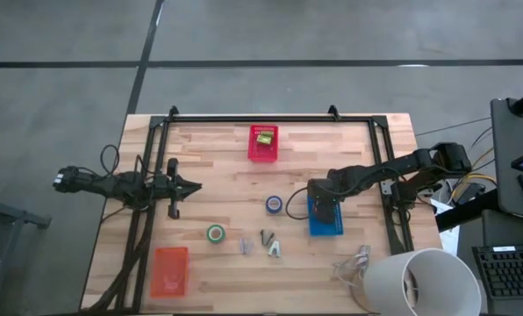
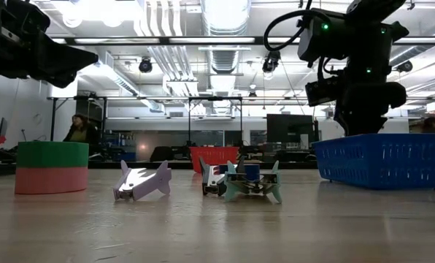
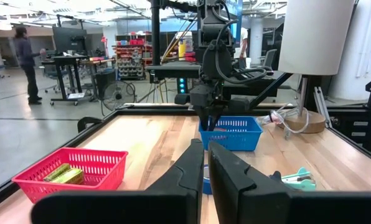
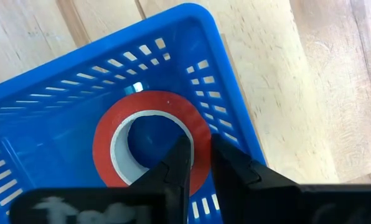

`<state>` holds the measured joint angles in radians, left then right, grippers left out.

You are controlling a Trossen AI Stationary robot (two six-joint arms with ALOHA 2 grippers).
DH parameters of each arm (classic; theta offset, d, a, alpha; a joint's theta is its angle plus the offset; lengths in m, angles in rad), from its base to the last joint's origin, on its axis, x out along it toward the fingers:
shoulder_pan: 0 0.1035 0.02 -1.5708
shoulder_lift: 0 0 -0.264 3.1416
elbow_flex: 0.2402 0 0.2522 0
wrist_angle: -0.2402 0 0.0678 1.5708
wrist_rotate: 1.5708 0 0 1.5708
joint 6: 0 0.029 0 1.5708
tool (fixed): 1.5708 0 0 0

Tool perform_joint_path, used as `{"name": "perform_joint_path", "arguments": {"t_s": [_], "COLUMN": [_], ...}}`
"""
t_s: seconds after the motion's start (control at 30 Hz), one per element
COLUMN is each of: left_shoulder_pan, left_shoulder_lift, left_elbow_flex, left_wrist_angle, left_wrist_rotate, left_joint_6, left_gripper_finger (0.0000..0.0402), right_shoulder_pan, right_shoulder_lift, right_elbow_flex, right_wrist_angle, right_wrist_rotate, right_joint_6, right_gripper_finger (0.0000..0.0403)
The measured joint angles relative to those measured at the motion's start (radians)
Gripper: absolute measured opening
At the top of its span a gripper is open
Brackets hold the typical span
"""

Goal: Pick and place Stapler, Stapler remover, tape
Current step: Put the red tape into the blue bin, then put the blue tape into the blue bin

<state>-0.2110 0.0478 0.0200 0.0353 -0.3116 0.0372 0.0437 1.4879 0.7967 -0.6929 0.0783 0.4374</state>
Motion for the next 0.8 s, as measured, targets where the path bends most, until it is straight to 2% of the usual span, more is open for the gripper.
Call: {"name": "perform_joint_path", "arguments": {"t_s": [0.47,0.8], "left_shoulder_pan": [0.000,0.000], "left_shoulder_lift": [0.000,0.000], "left_elbow_flex": [0.000,0.000], "left_wrist_angle": [0.000,0.000], "left_wrist_rotate": [0.000,0.000], "left_joint_6": [0.000,0.000], "left_gripper_finger": [0.0026,0.0026], "right_shoulder_pan": [0.000,0.008], "right_shoulder_lift": [-0.003,-0.004], "right_elbow_flex": [0.009,0.121], "right_wrist_angle": [-0.009,-0.009], "right_wrist_rotate": [0.000,-0.004], "right_joint_6": [0.023,-0.001], "right_gripper_finger": [0.0135,0.0142]}}
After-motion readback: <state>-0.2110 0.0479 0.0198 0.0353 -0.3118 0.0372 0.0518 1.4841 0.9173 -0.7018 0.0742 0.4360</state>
